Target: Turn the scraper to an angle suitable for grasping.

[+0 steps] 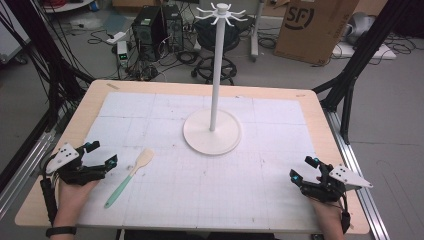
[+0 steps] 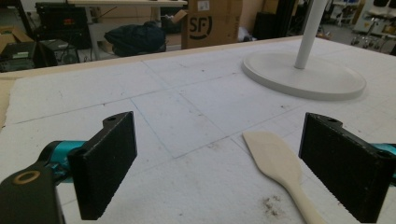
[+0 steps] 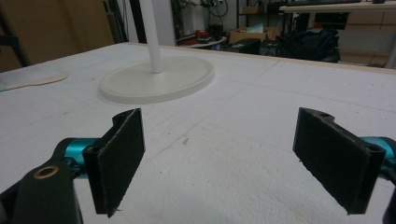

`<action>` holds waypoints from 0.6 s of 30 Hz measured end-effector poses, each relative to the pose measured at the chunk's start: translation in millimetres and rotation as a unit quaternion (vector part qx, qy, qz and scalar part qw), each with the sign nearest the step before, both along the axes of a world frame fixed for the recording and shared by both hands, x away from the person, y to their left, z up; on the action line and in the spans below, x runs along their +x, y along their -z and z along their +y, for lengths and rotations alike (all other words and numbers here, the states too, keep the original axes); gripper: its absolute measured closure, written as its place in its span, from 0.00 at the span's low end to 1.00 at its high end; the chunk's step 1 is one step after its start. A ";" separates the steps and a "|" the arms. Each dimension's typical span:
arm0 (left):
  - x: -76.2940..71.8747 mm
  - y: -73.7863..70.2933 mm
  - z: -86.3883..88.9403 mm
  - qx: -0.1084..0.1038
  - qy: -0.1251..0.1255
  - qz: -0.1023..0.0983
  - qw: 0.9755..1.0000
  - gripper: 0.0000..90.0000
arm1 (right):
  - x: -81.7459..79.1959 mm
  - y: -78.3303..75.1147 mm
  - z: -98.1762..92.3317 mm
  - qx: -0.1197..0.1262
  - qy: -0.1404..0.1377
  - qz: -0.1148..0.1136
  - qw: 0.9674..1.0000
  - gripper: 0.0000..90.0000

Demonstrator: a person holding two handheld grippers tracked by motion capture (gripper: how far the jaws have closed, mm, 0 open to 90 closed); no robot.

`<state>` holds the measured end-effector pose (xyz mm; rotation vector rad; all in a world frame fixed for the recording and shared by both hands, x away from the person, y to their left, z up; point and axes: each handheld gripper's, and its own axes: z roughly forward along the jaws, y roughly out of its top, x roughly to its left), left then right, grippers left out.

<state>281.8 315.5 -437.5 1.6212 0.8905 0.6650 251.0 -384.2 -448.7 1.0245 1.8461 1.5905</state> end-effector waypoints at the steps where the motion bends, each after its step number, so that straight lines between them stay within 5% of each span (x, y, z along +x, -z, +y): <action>1: -0.2 -1.7 -3.2 0.010 0.002 0.001 1.000 0.13 | 0.0 0.0 0.1 -0.001 0.000 -0.001 1.000 0.17; 9: -1.5 -7.1 -28.1 0.045 0.001 0.007 0.999 0.13 | -0.6 -0.1 1.2 -0.002 0.002 -0.005 1.000 0.17; 18: -9.8 -2.4 -51.6 0.067 0.007 0.048 0.997 0.22 | -0.8 0.0 1.4 -0.006 0.000 -0.005 1.000 0.17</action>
